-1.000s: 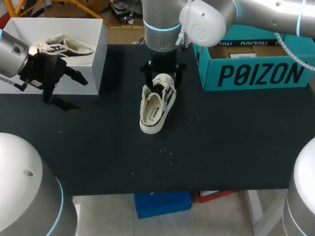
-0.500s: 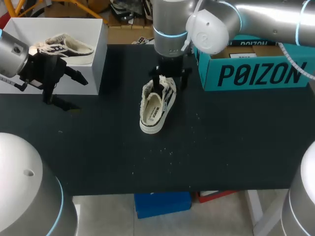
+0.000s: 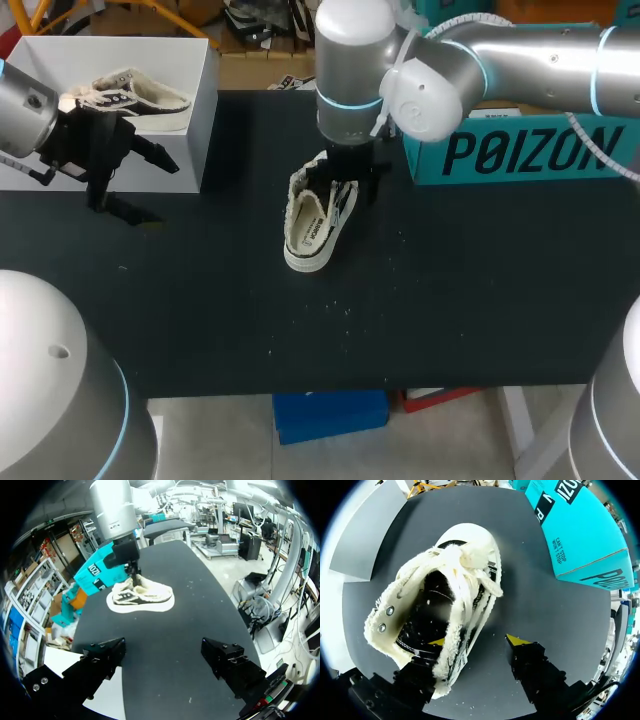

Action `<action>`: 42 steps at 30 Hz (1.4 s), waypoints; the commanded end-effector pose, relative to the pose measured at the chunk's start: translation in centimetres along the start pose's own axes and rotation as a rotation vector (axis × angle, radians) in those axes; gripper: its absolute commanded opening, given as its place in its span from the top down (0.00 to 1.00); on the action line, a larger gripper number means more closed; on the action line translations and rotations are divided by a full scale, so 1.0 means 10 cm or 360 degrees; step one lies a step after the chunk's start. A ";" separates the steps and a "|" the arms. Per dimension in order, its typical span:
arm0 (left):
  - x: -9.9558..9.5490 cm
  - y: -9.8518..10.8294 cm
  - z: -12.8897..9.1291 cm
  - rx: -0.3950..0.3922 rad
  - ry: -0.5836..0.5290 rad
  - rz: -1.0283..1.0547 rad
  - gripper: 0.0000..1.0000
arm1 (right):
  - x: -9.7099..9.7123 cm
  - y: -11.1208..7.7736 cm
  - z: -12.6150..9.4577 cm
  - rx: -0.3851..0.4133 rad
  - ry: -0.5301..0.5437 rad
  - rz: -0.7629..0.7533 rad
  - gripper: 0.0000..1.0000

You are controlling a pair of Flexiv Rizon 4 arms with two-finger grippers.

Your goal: Take the shoe out of the shoebox, open the shoe tongue, remove and reinsert the insole, then place the shoe into the shoebox

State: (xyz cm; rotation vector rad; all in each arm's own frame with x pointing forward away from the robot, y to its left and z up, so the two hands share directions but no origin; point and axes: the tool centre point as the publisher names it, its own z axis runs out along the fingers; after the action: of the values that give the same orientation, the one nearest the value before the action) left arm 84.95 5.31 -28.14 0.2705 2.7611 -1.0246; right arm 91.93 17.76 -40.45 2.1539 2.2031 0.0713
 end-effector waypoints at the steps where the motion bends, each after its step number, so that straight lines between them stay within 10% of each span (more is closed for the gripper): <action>1: 0.01 0.01 0.01 -0.0001 -0.0007 0.0004 0.00 | 0.08 0.03 0.10 -0.0014 -0.0010 0.0025 1.00; 9: 0.01 0.01 0.01 -0.0001 -0.0007 0.0004 0.00 | 0.16 0.06 -0.37 -0.0043 0.0085 -0.0079 1.00; 17: 0.01 0.01 0.01 -0.0001 -0.0007 0.0004 0.00 | -0.03 0.21 -1.28 -0.0065 0.0109 -0.0377 1.00; 26: 0.01 0.01 0.01 -0.0001 -0.0007 0.0004 0.00 | -0.43 0.38 -2.05 0.0138 0.0134 -0.1237 1.00; 30: 0.01 0.01 0.01 -0.0001 -0.0007 0.0004 0.00 | -0.64 0.48 -2.36 0.0417 -0.0008 -0.1773 1.00; 42: 0.01 0.01 0.01 -0.0001 -0.0007 0.0004 0.00 | -0.64 0.48 -2.36 0.0417 -0.0008 -0.1773 1.00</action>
State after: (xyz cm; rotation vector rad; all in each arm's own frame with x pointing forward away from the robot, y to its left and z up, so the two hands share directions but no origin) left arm 84.96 5.31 -28.14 0.2706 2.7609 -1.0247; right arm 94.24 11.02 -17.17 0.9073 3.0639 -0.1049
